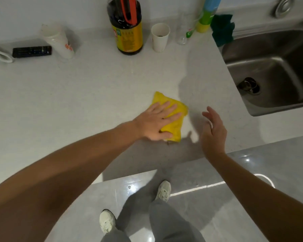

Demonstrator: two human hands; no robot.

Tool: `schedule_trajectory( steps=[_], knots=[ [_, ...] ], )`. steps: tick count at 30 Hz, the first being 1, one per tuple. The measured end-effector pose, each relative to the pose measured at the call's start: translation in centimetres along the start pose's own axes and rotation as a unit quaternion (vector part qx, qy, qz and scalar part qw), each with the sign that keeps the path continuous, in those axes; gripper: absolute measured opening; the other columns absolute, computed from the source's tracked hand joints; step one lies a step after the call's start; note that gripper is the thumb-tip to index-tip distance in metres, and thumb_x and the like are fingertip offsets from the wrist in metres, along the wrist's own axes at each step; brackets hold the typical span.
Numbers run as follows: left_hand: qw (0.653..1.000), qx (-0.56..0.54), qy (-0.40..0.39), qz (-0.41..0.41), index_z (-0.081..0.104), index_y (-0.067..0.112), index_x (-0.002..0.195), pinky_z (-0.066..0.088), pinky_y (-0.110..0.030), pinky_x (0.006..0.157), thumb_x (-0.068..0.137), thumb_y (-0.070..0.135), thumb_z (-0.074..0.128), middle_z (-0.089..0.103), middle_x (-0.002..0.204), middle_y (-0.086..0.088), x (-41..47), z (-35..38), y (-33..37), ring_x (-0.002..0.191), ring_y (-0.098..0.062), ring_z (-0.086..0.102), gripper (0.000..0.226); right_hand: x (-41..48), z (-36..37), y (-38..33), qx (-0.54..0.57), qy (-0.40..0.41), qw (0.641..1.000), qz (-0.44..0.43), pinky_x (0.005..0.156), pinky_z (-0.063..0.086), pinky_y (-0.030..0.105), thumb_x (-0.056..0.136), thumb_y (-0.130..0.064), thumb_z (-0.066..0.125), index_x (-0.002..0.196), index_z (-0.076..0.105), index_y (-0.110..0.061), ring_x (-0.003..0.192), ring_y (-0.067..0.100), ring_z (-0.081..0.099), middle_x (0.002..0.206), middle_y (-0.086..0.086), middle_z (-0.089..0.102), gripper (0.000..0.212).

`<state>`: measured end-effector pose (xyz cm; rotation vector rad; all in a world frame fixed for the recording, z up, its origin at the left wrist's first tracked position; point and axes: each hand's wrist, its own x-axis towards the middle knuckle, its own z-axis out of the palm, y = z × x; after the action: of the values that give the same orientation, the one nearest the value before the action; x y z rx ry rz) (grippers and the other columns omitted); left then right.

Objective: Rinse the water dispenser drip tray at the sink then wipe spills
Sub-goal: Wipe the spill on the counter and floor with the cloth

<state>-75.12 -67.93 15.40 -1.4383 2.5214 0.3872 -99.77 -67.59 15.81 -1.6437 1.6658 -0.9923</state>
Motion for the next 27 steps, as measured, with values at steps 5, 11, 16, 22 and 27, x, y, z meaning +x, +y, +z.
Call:
schedule_trajectory(
  steps=[5, 11, 16, 22, 27],
  knots=[
    [0.997, -0.02, 0.069, 0.032, 0.035, 0.025, 0.161, 0.022, -0.054, 0.125, 0.1, 0.057, 0.048, 0.028, 0.17, -0.008, -7.2, 3.5, 6.7, 0.156, -0.034, 0.024, 0.07, 1.0, -2.1, 0.6, -0.074, -0.029, 0.997, -0.012, 0.091, 0.045, 0.033, 0.092, -0.007, 0.047, 0.133, 0.061, -0.011, 0.103, 0.027, 0.063, 0.111, 0.01, 0.07, 0.044],
    [0.988, -0.073, 0.013, -0.138, 0.007, 0.031, 0.166, 0.012, -0.051, 0.128, 0.102, 0.068, 0.028, 0.003, 0.175, -0.002, -18.9, 6.4, 3.2, 0.161, -0.026, -0.001, 0.077, -0.4, -0.8, -1.0, -0.131, -0.147, 0.98, -0.027, 0.078, 0.046, 0.027, 0.102, -0.022, 0.049, 0.124, 0.06, -0.022, 0.083, 0.012, 0.062, 0.099, -0.002, 0.067, 0.024],
    [0.938, -0.135, 0.018, -0.319, -0.001, 0.029, 0.165, 0.001, -0.05, 0.129, 0.093, 0.08, 0.011, -0.01, 0.173, 0.0, -20.3, 5.7, -3.1, 0.159, -0.024, -0.01, 0.089, -1.2, -0.5, -1.4, -0.142, -0.224, 0.962, -0.07, 0.054, 0.034, 0.023, 0.1, -0.028, 0.053, 0.1, 0.054, -0.027, 0.06, 0.006, 0.053, 0.068, -0.01, 0.054, 0.001],
    [0.945, -0.135, 0.065, -0.29, 0.005, 0.032, 0.165, -0.005, -0.047, 0.127, 0.102, 0.064, 0.033, -0.007, 0.174, -0.002, -8.2, 2.7, -2.4, 0.16, -0.029, -0.009, 0.077, -0.4, 1.3, -1.3, -0.214, -0.231, 0.946, -0.073, 0.05, 0.031, 0.022, 0.1, -0.038, 0.055, 0.093, 0.051, -0.029, 0.054, 0.009, 0.052, 0.06, -0.009, 0.052, 0.012],
    [0.976, -0.157, 0.113, -0.097, 0.046, 0.025, 0.154, 0.009, -0.044, 0.127, 0.103, 0.043, 0.052, 0.03, 0.169, -0.004, -6.9, 3.5, 7.5, 0.158, -0.028, 0.021, 0.055, 0.3, 1.8, -1.0, -0.183, -0.132, 0.974, 0.03, 0.07, 0.05, 0.039, 0.094, -0.034, 0.054, 0.097, 0.059, -0.022, 0.08, 0.034, 0.065, 0.079, 0.003, 0.068, 0.013]
  ],
)
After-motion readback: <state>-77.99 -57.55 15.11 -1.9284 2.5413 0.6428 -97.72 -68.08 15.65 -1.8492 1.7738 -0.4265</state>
